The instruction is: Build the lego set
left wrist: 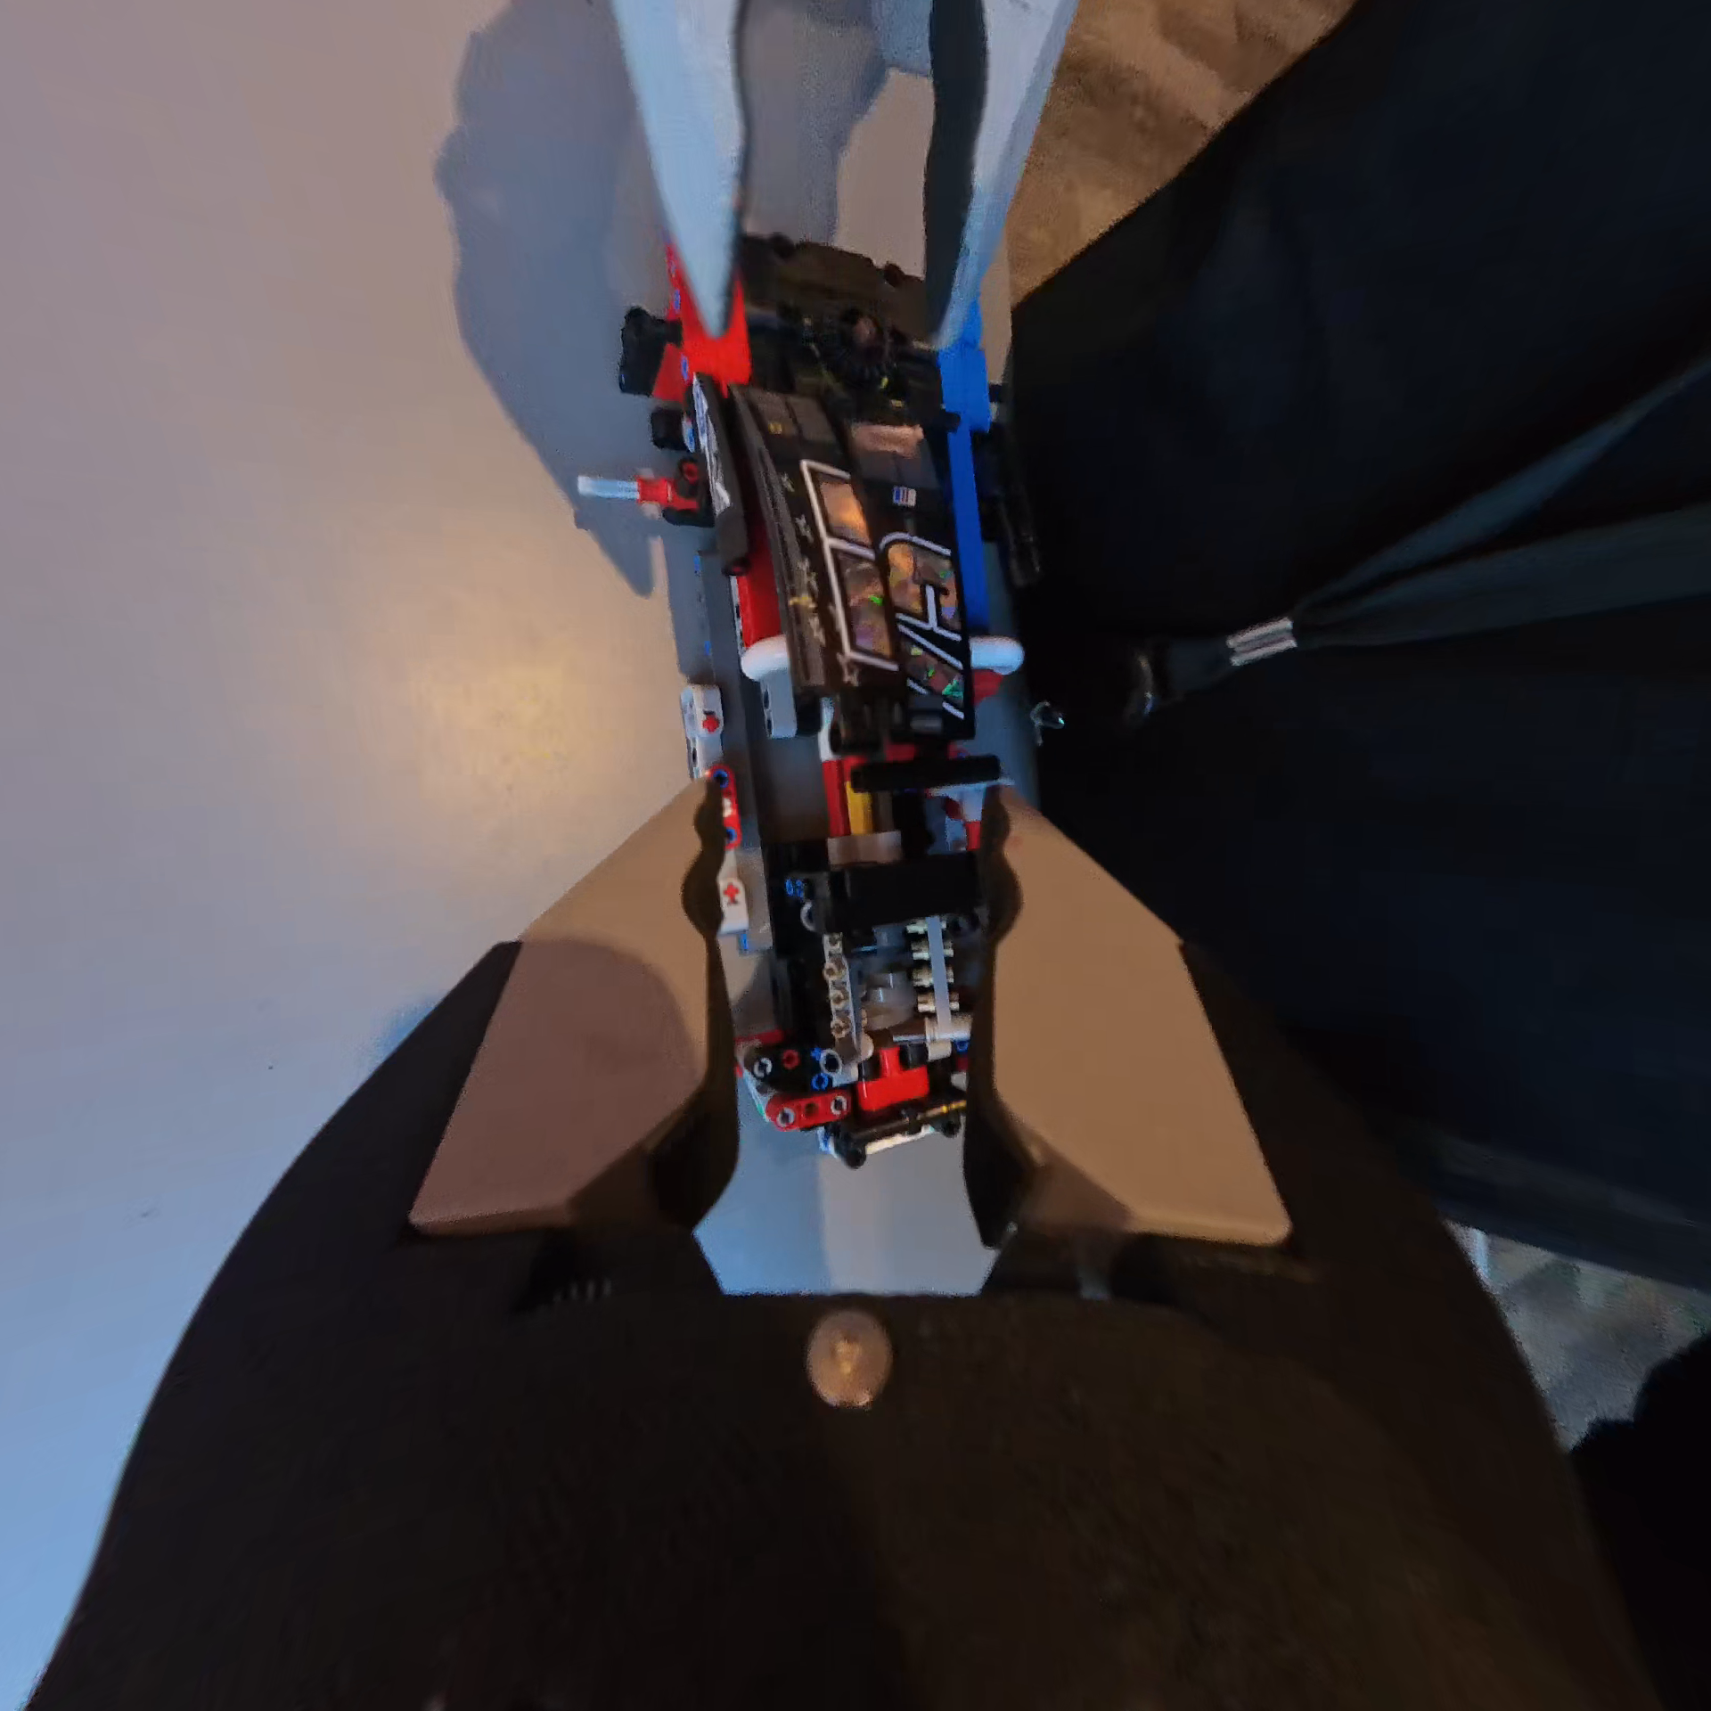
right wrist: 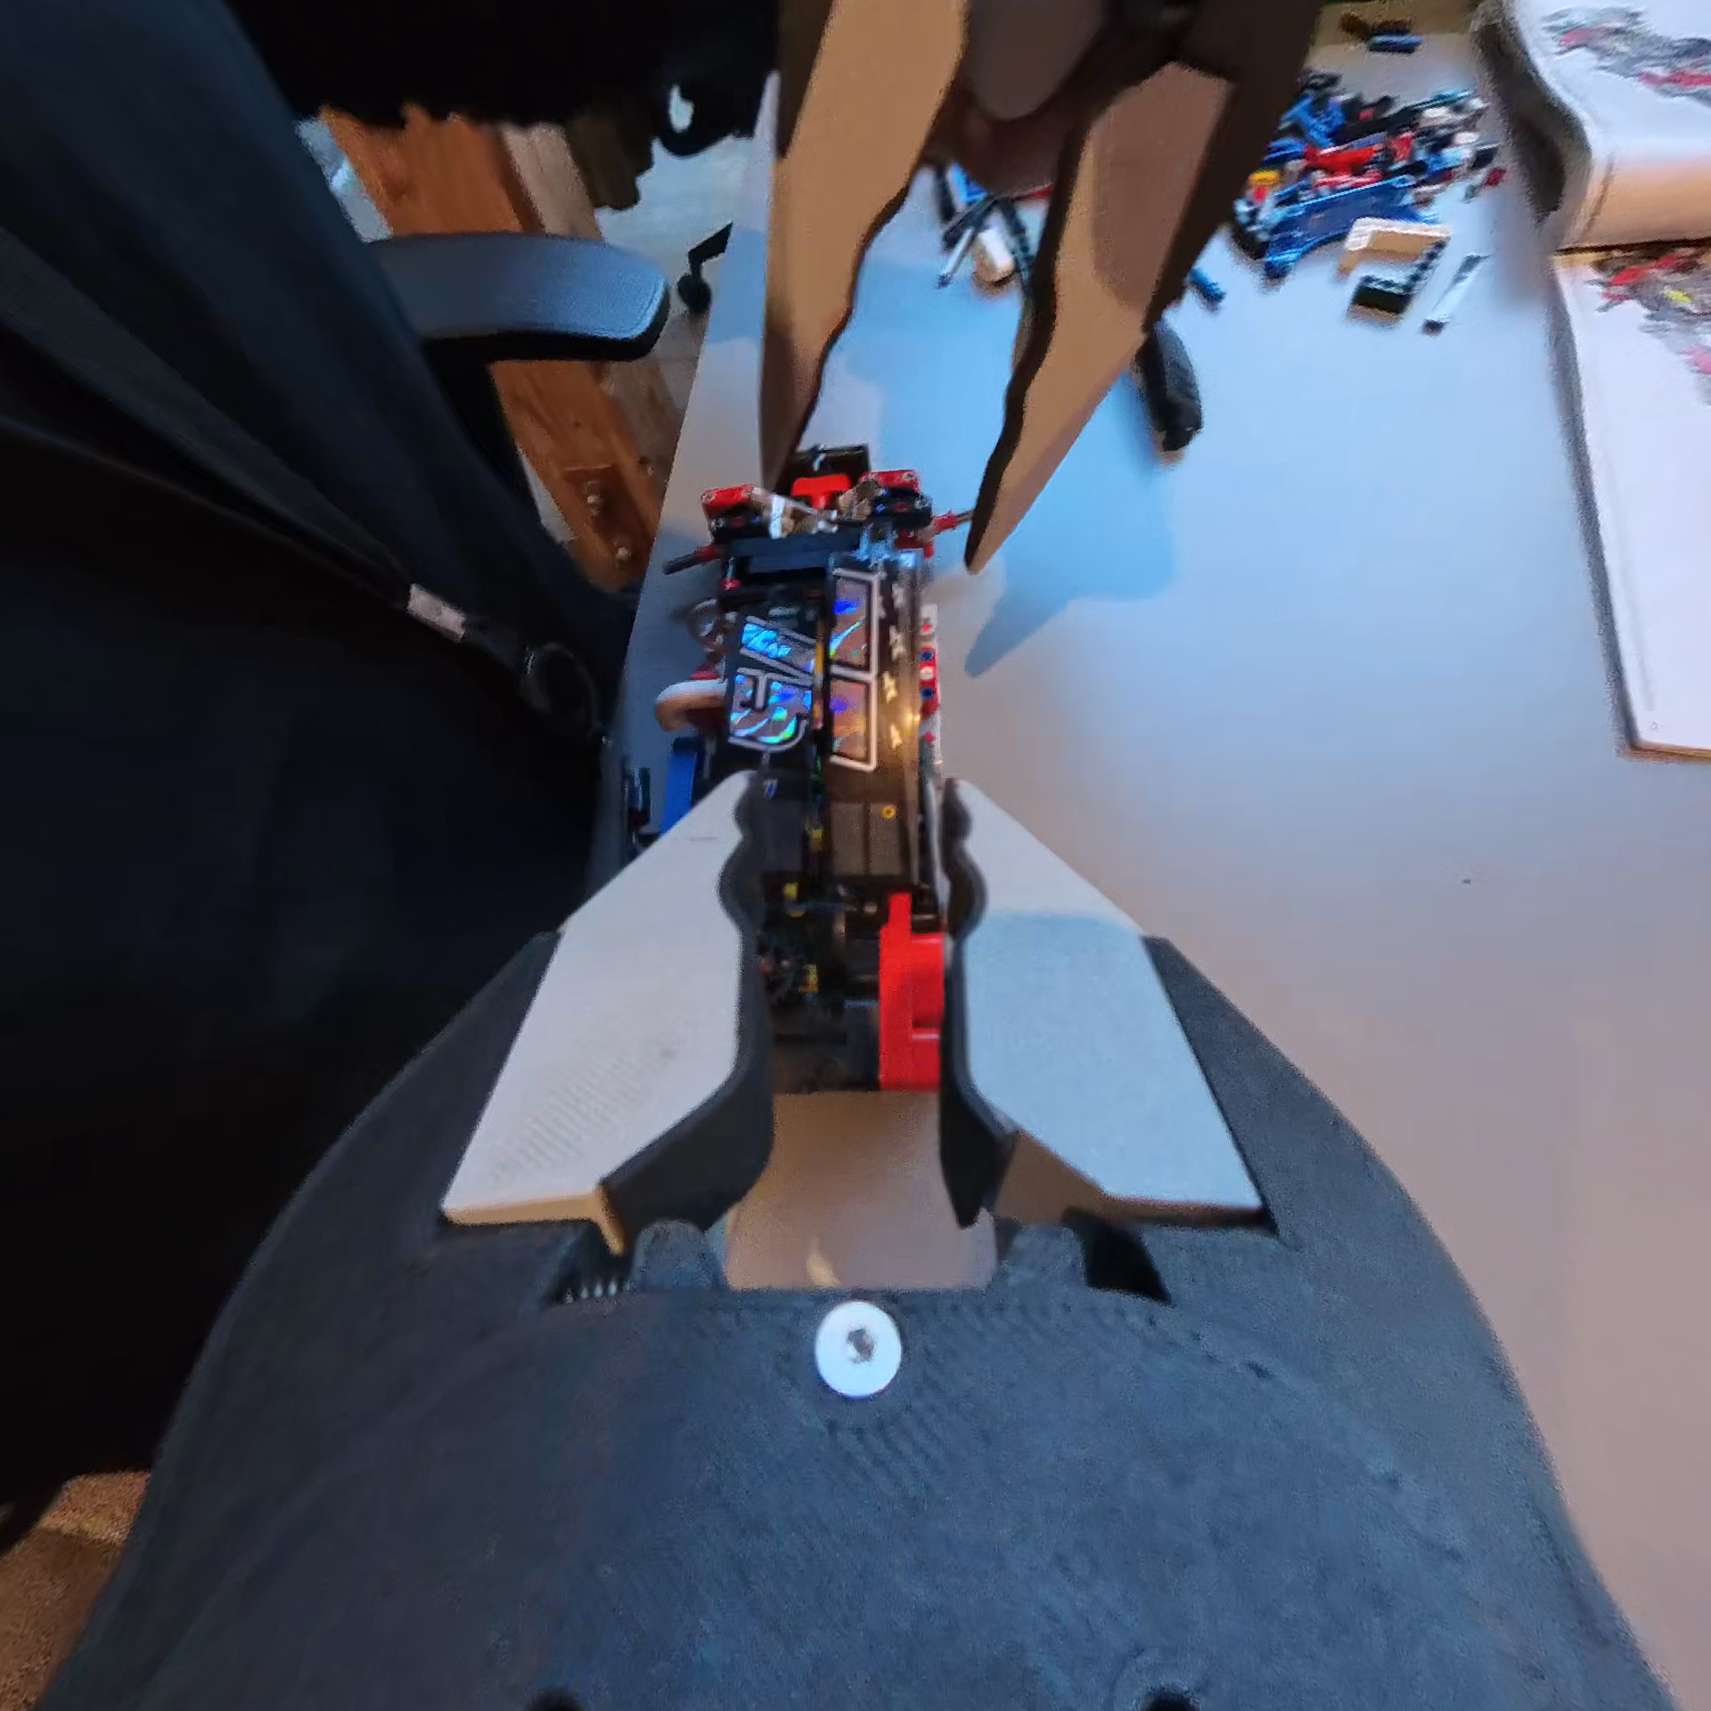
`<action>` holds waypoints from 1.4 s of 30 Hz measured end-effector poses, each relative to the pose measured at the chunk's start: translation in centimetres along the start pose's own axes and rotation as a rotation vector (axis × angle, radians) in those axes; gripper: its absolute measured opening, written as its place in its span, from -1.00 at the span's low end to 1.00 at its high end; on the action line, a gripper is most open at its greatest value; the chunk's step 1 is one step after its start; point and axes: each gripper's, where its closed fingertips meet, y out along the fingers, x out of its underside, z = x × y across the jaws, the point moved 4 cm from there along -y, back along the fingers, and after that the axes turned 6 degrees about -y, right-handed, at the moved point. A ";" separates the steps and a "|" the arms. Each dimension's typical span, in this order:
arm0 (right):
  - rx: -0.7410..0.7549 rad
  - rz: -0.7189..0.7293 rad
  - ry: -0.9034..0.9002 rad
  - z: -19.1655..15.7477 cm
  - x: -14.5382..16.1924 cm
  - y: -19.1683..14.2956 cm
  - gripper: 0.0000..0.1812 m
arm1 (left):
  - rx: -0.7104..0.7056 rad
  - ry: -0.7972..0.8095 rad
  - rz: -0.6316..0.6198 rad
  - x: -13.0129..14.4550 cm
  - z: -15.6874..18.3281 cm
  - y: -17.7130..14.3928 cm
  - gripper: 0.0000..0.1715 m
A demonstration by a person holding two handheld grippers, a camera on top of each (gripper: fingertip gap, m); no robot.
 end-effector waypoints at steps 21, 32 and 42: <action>0.072 -0.177 -0.119 -2.5 0.6 2.8 -0.46 | -0.247 0.122 -0.047 -1.4 2.7 4.5 -0.06; 0.128 -0.264 -0.080 -2.0 3.2 1.0 -0.43 | -0.208 0.204 -0.086 -2.7 2.1 4.7 -0.20; 0.138 -0.263 -0.100 -2.1 3.0 1.4 -0.37 | -0.003 0.179 -0.118 -3.4 1.1 3.8 -0.44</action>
